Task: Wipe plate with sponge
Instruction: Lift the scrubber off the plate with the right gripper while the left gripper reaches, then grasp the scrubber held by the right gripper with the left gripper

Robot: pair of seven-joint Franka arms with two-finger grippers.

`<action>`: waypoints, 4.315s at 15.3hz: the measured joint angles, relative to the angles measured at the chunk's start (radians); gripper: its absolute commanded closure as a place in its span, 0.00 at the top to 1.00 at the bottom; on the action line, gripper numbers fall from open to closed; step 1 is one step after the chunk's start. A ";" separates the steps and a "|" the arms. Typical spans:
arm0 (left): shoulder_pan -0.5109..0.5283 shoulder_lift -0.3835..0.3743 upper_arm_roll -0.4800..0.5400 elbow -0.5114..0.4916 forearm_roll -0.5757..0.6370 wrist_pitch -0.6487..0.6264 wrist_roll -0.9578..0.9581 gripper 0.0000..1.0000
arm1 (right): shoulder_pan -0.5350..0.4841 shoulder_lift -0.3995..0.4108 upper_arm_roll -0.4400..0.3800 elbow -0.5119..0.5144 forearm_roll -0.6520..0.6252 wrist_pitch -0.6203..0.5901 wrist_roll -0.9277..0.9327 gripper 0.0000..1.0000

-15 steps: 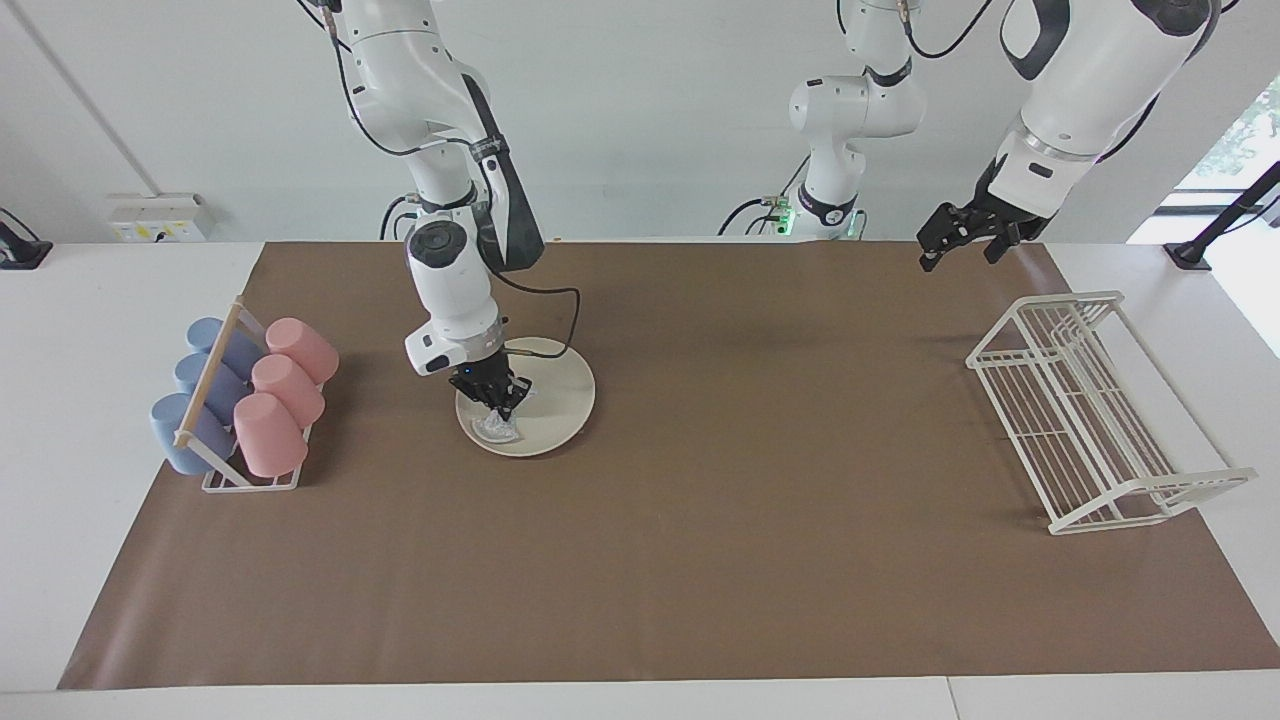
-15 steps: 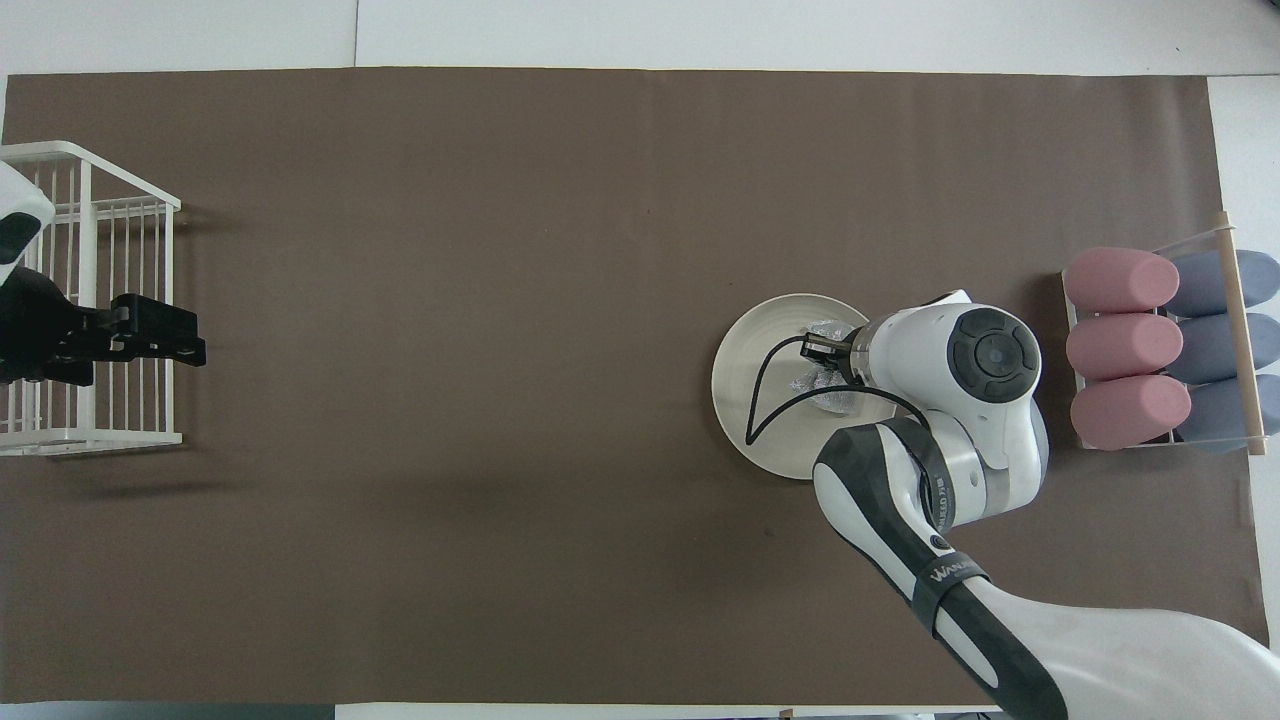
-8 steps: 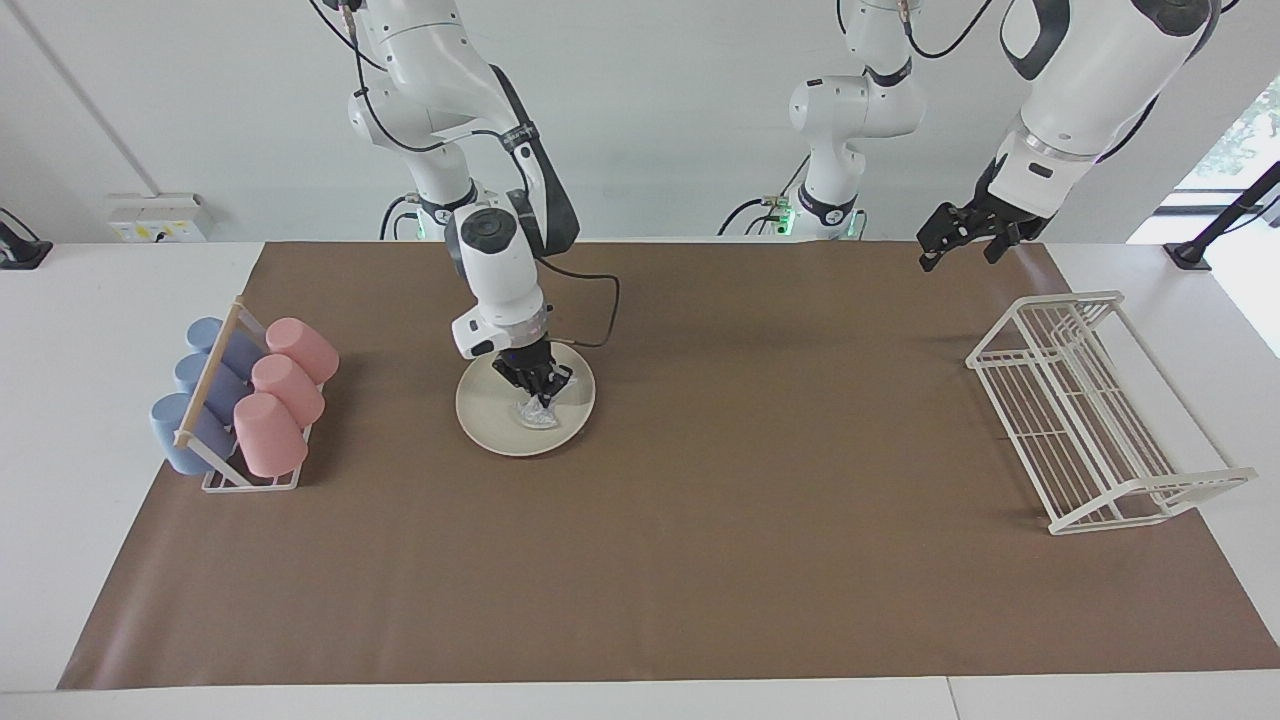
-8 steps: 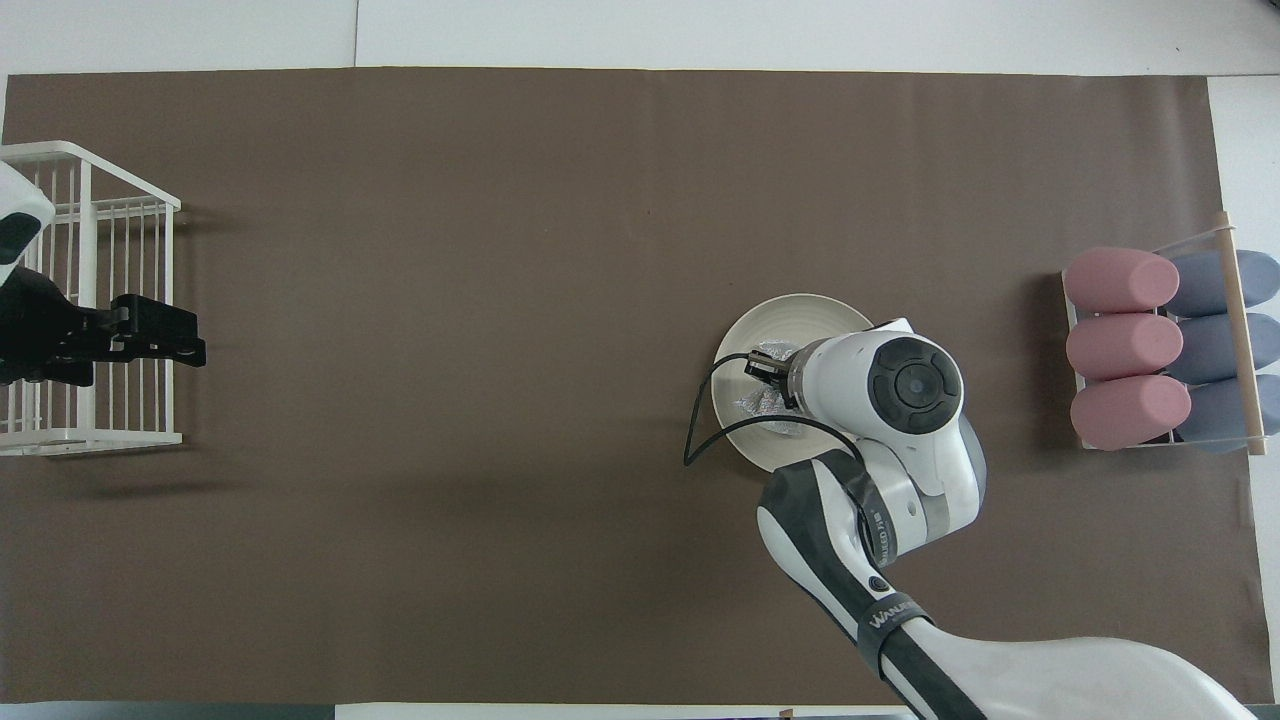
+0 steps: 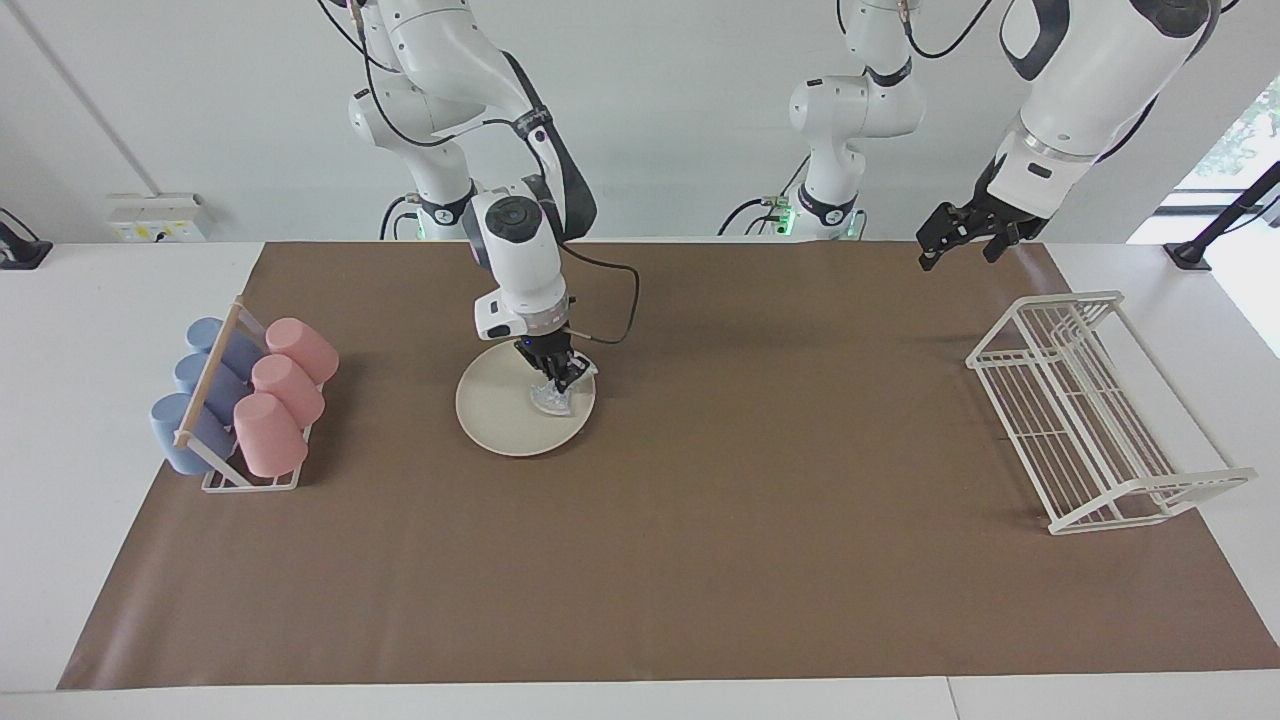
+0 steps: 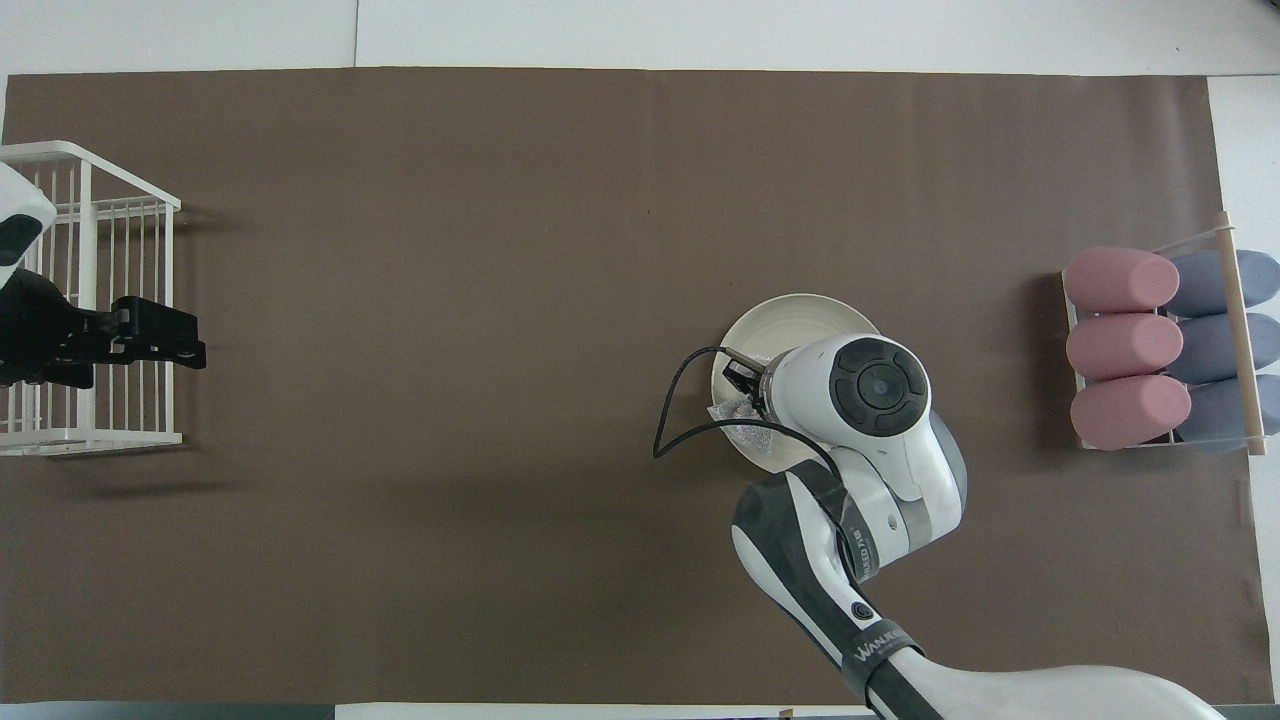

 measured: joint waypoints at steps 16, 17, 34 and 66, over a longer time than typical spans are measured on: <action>0.134 -0.143 0.001 -0.359 -0.674 0.128 0.213 1.00 | 0.176 -0.018 0.009 0.456 0.062 -0.342 0.826 0.00; 0.134 -0.148 -0.001 -0.394 -0.734 0.140 0.254 1.00 | 0.183 -0.007 0.009 0.492 0.062 -0.372 0.850 0.00; -0.030 -0.049 -0.021 -0.589 -1.292 0.130 0.652 1.00 | 0.218 0.046 0.004 0.627 0.041 -0.583 0.909 0.00; -0.200 -0.061 -0.019 -0.588 -1.403 0.312 0.600 0.00 | 0.217 0.058 0.000 0.630 0.041 -0.547 0.909 1.00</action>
